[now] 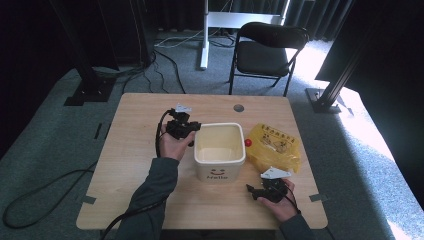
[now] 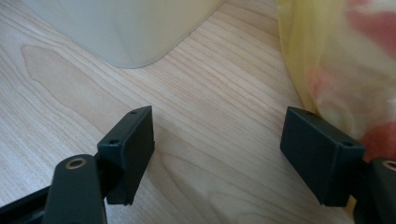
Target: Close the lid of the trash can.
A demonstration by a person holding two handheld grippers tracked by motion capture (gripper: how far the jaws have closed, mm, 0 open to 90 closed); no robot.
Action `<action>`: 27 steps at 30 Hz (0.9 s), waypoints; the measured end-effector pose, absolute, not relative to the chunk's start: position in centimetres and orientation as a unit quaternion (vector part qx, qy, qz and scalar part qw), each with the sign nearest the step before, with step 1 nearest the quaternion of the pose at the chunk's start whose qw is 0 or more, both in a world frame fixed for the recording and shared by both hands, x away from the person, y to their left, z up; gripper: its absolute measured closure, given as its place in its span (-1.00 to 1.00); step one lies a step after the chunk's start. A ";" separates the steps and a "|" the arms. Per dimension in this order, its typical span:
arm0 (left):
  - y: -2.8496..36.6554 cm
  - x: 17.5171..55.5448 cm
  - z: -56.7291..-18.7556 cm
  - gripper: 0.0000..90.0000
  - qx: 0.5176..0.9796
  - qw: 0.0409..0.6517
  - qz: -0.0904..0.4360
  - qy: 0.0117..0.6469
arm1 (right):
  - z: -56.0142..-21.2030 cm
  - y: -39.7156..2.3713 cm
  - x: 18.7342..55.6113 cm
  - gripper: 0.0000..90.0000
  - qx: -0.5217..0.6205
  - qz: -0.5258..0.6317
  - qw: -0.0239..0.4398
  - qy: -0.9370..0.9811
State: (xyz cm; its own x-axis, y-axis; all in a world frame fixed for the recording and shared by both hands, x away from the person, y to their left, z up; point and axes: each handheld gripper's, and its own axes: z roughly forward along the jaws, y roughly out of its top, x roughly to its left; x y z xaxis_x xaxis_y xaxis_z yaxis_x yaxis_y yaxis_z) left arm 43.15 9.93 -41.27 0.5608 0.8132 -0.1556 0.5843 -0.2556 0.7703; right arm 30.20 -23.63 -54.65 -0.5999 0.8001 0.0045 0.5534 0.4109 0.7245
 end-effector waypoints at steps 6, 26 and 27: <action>9.9 43.1 -41.3 0.78 0.781 0.415 0.135 0.447 | -54.6 -23.6 30.2 -0.44 0.412 0.353 0.174 0.821; 10.1 43.2 -41.5 0.62 0.781 0.425 0.128 0.439 | -54.6 -23.6 30.2 -0.44 0.413 0.353 0.174 0.821; 10.0 43.1 -41.5 0.61 0.781 0.424 0.129 0.440 | -54.6 -23.6 30.2 -0.44 0.413 0.353 0.174 0.821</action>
State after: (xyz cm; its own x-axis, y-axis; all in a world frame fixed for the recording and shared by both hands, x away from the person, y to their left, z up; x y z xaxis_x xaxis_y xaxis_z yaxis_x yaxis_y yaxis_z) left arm 43.14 10.03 -41.51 0.5799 0.7966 -0.1710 0.5775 -0.2539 0.7759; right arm 30.20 -23.61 -54.65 -0.5988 0.8009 0.0051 0.5545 0.4099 0.7243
